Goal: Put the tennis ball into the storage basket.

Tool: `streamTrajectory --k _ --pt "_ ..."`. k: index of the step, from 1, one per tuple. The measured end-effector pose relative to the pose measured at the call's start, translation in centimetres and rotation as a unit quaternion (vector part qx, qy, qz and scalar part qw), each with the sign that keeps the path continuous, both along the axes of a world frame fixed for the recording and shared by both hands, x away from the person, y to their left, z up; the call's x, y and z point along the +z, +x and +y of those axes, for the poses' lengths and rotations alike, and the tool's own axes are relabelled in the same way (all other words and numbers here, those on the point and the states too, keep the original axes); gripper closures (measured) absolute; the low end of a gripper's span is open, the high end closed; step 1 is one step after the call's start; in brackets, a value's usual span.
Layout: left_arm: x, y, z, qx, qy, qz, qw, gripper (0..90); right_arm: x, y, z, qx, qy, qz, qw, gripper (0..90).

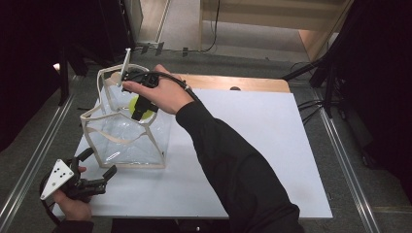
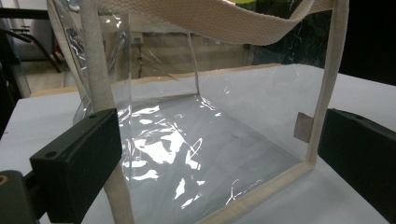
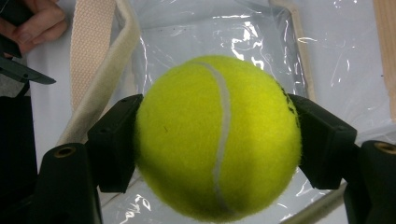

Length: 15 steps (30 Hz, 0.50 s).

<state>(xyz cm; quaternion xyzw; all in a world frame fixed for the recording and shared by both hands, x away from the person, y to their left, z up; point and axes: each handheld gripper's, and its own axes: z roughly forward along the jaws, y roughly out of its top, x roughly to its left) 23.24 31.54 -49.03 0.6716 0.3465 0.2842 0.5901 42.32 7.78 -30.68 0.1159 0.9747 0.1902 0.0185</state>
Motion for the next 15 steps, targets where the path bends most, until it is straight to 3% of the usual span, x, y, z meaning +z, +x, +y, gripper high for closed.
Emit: streamTrajectory --k 15 --pt "0.02 0.00 0.06 0.000 0.002 0.001 1.0000 0.0 -0.56 -0.08 0.04 0.007 -0.005 0.006 0.9999 23.3"
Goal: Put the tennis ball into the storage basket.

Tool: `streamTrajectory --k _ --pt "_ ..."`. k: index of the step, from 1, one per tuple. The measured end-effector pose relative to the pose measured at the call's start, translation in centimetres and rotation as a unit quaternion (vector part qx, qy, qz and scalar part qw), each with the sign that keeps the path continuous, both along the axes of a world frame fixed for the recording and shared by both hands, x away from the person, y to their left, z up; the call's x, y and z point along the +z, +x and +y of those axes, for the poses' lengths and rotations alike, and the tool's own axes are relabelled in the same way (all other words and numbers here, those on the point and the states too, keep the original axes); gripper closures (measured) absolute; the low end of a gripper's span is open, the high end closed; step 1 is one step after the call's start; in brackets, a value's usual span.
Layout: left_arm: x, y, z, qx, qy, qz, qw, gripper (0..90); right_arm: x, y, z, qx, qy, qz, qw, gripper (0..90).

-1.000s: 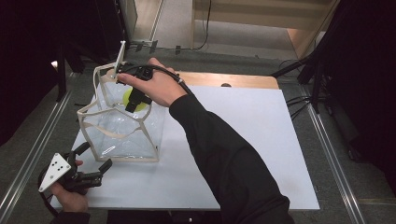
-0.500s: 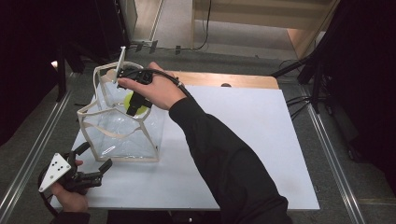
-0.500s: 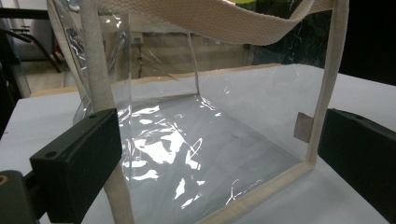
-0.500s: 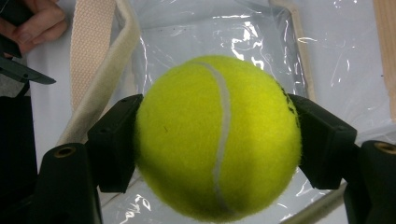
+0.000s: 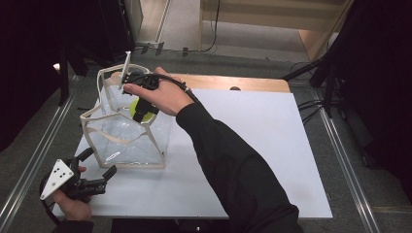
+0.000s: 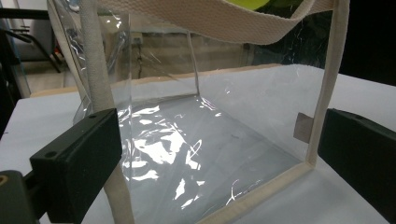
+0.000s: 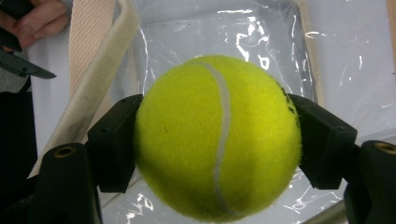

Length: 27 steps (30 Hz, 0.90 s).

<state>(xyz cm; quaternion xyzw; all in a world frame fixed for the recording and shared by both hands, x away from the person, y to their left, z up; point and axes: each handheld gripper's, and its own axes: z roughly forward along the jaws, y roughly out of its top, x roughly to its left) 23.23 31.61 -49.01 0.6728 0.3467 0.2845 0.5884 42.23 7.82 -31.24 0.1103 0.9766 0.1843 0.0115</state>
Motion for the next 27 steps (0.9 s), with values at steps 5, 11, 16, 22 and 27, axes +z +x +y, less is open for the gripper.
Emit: streamTrajectory --k 5,11,16,22,27 --pt "0.0 0.0 -0.1 0.000 -0.001 -0.001 1.0000 0.0 0.1 -0.3 -0.2 0.010 -0.014 0.004 0.9998 23.2" --pt "0.0 0.0 -0.1 0.000 -0.002 -0.001 1.0000 0.0 0.2 -0.4 -0.5 0.013 -0.021 0.000 0.9997 22.9" --pt "0.0 0.0 -0.1 0.000 -0.002 -0.001 1.0000 0.0 0.3 -0.5 -0.6 0.012 -0.024 -0.005 0.9996 16.5" --pt "0.0 0.0 -0.1 0.000 -0.002 -0.001 1.0000 0.0 0.7 -0.6 -0.9 0.009 -0.013 -0.010 0.9998 12.8" --pt "0.0 0.0 -0.1 0.001 -0.002 -0.001 1.0000 0.0 1.3 -0.7 -1.2 0.010 0.009 -0.018 0.9998 11.1"
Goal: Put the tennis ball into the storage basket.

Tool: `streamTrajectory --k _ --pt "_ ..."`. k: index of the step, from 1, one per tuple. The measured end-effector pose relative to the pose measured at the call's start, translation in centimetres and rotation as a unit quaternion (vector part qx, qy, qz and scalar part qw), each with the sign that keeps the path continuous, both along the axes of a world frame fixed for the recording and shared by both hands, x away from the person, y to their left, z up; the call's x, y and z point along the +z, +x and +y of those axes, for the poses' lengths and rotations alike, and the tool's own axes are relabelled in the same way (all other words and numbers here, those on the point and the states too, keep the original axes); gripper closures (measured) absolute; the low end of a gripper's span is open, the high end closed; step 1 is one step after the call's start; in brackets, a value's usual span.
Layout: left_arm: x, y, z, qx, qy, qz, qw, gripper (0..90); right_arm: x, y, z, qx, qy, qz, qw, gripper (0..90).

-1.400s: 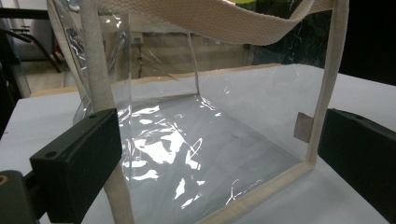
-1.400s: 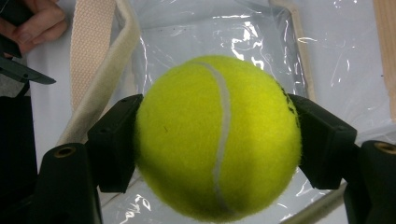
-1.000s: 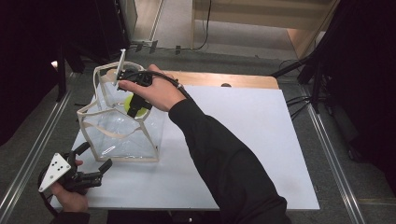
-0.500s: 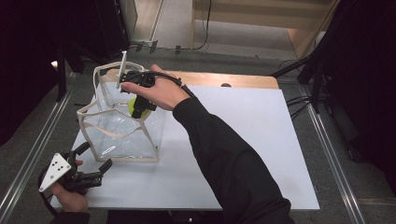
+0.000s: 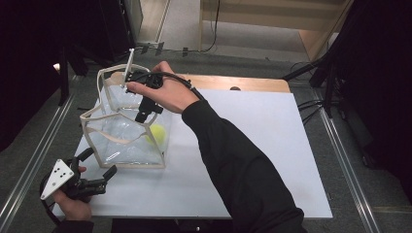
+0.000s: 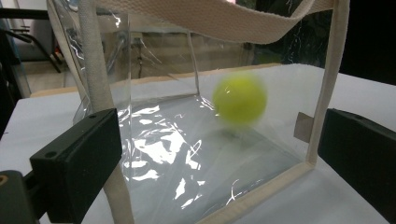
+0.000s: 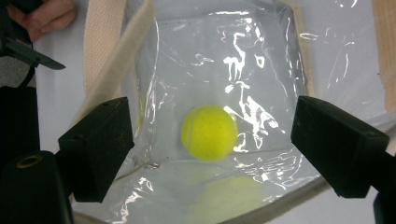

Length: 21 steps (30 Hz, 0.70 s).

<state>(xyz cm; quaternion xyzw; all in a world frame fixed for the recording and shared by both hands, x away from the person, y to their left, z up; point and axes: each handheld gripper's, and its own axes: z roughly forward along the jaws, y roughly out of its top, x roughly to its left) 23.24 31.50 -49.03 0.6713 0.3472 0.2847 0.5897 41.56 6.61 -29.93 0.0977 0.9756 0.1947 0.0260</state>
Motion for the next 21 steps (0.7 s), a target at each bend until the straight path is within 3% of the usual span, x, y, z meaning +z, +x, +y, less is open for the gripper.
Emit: streamTrajectory --k 12,21 --pt "0.0 0.0 0.0 0.000 0.001 0.000 1.0000 0.0 2.0 -0.4 -1.6 -0.019 0.037 -0.018 0.9990 10.9" --pt "0.0 0.0 0.0 0.000 0.007 0.000 1.0000 0.0 2.4 -0.7 -3.4 -0.038 0.059 -0.022 0.9973 10.9"
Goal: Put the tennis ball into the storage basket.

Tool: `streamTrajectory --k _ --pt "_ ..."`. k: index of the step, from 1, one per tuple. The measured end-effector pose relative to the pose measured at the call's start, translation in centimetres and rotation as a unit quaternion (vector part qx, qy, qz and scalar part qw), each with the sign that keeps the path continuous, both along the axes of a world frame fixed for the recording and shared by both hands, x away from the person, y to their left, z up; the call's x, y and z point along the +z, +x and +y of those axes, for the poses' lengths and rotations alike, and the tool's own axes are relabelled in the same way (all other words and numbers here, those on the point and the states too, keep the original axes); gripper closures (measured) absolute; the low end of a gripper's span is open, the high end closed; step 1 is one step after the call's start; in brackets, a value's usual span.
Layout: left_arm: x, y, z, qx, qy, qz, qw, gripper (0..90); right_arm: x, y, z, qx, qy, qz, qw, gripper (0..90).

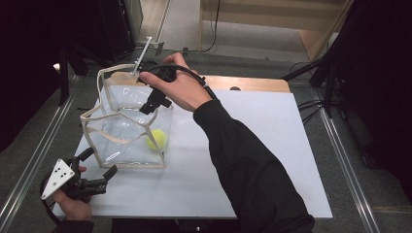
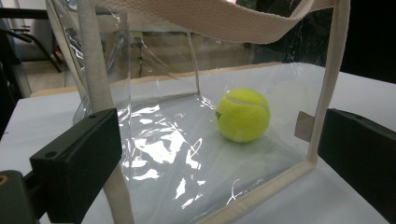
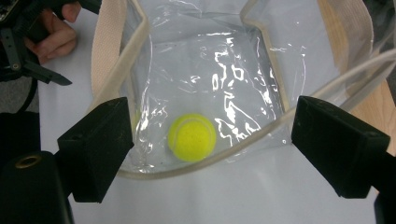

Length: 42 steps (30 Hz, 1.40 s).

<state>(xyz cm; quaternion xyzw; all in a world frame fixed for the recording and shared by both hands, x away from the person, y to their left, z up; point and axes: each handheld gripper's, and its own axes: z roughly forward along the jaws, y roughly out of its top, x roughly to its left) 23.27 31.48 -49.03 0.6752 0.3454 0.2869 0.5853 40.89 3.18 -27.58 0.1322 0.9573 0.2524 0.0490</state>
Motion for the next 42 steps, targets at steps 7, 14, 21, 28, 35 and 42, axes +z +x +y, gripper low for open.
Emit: streamTrajectory --k 7,14,21,28,35,42 --pt "0.0 0.0 0.0 0.001 0.000 0.001 1.0000 0.0 -0.4 -0.1 -1.6 -0.009 0.009 0.002 0.9999 9.6" --pt "0.0 0.0 -0.1 0.001 0.001 0.001 1.0000 0.0 -0.7 -0.2 -3.2 -0.022 0.017 0.002 0.9996 4.4" --pt "0.0 0.0 -0.1 0.002 0.005 0.001 1.0000 0.0 -1.4 -0.7 -4.5 -0.038 0.025 0.001 0.9990 0.0" --pt "0.0 0.0 -0.2 0.002 0.005 0.000 1.0000 0.0 -2.8 -1.2 -6.0 -0.054 0.027 0.004 0.9982 0.0" --pt "0.0 0.0 -0.2 0.002 0.007 0.002 1.0000 0.0 -4.8 -1.7 -7.5 -0.066 0.036 0.008 0.9971 0.0" --pt "0.0 0.0 -0.2 0.002 0.006 0.001 1.0000 0.0 -6.9 -2.3 -9.0 -0.071 0.051 0.016 0.9960 0.0"
